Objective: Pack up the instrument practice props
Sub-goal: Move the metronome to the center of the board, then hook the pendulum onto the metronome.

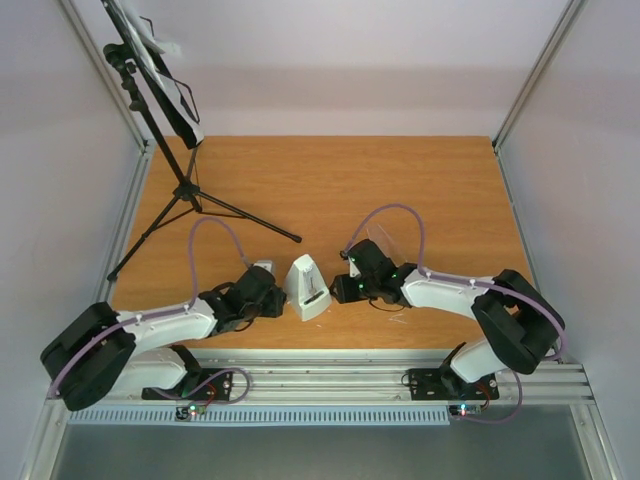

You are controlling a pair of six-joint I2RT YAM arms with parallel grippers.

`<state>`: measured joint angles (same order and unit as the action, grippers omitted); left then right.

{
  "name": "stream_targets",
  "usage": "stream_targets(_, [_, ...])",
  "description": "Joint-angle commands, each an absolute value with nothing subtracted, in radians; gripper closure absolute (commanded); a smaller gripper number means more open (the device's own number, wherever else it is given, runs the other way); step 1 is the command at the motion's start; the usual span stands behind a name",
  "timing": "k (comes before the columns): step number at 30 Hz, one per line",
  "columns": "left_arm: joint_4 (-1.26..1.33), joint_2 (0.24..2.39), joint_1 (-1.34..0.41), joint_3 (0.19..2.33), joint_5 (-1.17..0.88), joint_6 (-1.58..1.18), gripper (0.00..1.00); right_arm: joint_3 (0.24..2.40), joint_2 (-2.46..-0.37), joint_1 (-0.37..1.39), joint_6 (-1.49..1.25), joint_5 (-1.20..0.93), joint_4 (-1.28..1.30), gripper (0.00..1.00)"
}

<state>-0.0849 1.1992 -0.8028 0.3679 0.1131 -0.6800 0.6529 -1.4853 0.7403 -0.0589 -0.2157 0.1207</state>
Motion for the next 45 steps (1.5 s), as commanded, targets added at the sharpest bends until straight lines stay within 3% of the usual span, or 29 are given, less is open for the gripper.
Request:
stream_targets(1, [0.036, 1.264, -0.806, 0.414, 0.134, -0.647, 0.47, 0.624, -1.445, 0.767, -0.041, -0.199, 0.084, 0.57])
stream_targets(17, [0.109, 1.431, -0.806, 0.541, 0.086, -0.556, 0.47, 0.460, -1.299, 0.827, -0.073, -0.170, -0.050, 0.56])
stream_targets(25, [0.012, 1.298, -0.802, 0.511, 0.201, -0.545, 0.42, 0.382, -1.091, 0.838, -0.101, 0.037, 0.043, 0.54])
stream_targets(31, [-0.374, 0.995, -0.803, 0.631, 0.285, -0.488, 0.37, 0.372, -0.814, 0.838, -0.034, 0.109, 0.197, 0.44])
stream_targets(35, [-0.570, 0.880, -0.802, 0.825, 0.262, -0.333, 0.25, 0.397, -0.630, 0.838, 0.043, 0.060, 0.250, 0.30])
stream_targets(38, [-0.715, 0.965, -0.797, 1.029, 0.131, -0.228, 0.12, 0.430, -0.552, 0.838, 0.113, -0.029, 0.260, 0.18])
stream_targets(40, [-0.797, 1.074, -0.790, 1.154, 0.022, -0.177, 0.10, 0.442, -0.533, 0.839, 0.176, -0.102, 0.245, 0.11])
stream_targets(45, [-0.754, 1.250, -0.758, 1.261, -0.275, -0.165, 0.09, 0.457, -0.571, 0.841, 0.316, -0.219, 0.184, 0.10])
